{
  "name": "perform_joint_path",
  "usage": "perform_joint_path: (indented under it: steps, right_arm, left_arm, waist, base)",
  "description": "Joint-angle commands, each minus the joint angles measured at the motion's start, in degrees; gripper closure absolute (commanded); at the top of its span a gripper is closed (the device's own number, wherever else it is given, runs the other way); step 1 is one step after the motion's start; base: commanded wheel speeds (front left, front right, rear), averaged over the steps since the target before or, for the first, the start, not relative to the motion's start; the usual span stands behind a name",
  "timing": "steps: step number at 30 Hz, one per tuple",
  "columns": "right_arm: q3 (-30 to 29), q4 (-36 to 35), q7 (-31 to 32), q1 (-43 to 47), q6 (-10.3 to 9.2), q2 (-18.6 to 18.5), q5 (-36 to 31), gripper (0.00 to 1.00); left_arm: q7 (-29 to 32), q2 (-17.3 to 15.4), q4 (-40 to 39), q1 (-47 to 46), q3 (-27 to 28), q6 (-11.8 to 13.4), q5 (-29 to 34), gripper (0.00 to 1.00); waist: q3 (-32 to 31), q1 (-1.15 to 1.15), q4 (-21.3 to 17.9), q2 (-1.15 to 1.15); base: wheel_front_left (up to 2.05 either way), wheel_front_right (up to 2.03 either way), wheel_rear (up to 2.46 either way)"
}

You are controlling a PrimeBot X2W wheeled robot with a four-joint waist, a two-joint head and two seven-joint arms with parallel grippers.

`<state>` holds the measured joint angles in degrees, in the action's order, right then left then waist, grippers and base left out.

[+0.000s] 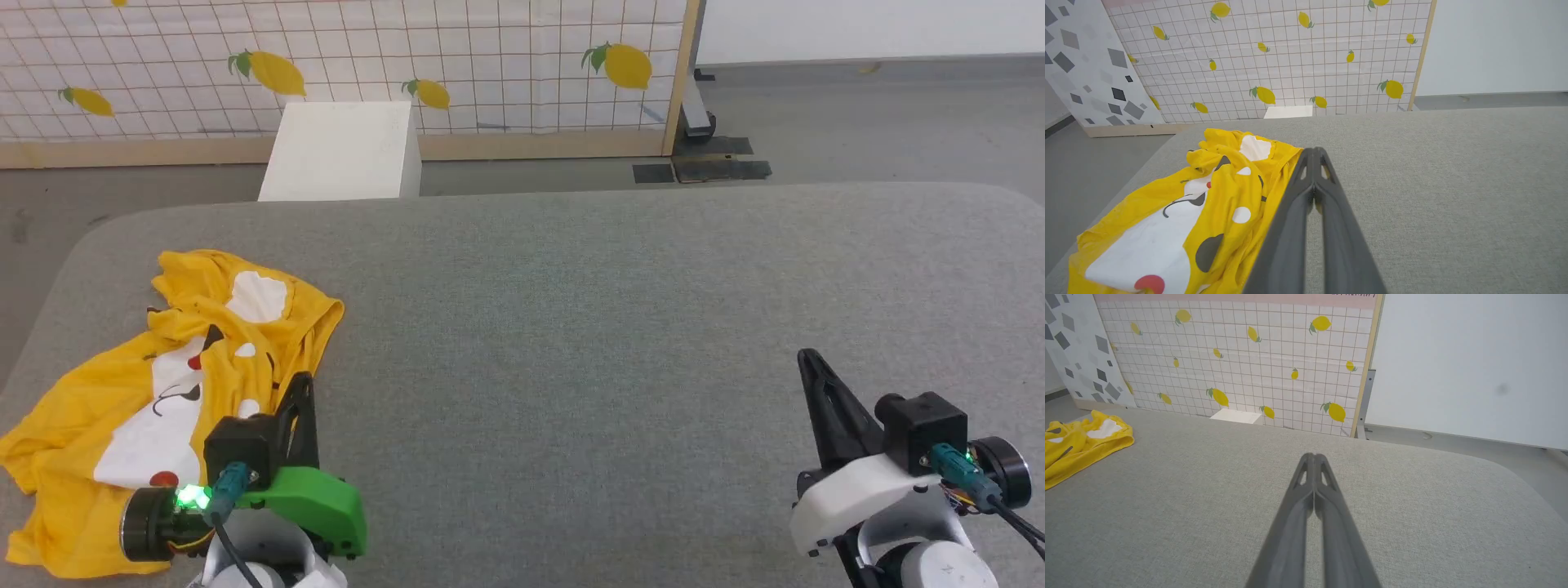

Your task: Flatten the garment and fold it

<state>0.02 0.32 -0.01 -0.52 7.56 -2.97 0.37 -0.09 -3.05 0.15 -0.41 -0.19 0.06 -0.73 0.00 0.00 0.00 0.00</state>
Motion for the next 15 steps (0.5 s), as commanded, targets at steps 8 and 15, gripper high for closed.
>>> perform_joint_path:
  steps: [8,15]
  right_arm:
    - [0.0,-0.3,0.0,0.5,-0.08,0.1,-0.4,1.00]
    - [0.0,-0.3,0.0,0.5,-0.08,0.1,-0.4,1.00]
  left_arm:
    - [0.1,0.2,-0.1,0.4,0.2,-0.1,0.7,1.00]
    - [0.1,0.2,-0.1,0.4,0.2,-0.1,0.7,1.00]
  waist:
    - [0.0,0.00,0.0,0.00]
    - [0.0,0.00,0.0,0.00]
  base:
    - [0.00,0.00,0.00]
    - [0.00,0.00,0.00]
